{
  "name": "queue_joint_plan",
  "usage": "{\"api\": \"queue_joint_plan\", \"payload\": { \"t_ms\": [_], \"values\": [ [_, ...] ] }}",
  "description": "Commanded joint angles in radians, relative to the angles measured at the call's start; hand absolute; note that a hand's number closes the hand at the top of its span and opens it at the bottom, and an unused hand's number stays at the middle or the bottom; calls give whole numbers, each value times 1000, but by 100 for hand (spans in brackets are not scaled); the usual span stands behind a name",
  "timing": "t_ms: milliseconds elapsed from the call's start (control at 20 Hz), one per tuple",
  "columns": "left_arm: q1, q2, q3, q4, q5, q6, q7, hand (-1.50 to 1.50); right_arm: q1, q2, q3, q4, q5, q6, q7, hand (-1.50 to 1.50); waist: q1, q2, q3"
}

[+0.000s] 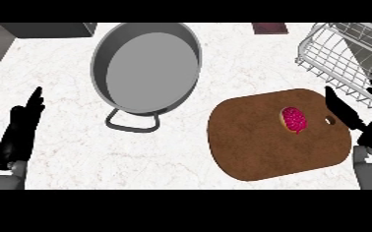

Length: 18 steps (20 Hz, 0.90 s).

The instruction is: Pick the cupcake from the cutting board and place it in the pot

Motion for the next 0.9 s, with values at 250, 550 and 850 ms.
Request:
{"api": "queue_joint_plan", "payload": {
  "t_ms": [250,550,850],
  "values": [
    [-15,2,-21,-7,8,-37,107,0,38,34,138,-128,478,41,504,-150,12,-12,-3],
    [-41,17,-24,-35,1,-34,172,0,-19,-32,166,-210,564,404,849,-150,16,-16,-3],
    [-52,3,-35,-46,-12,-21,188,0,-106,-32,216,-312,412,778,1114,-150,30,-16,0]
  ]
}}
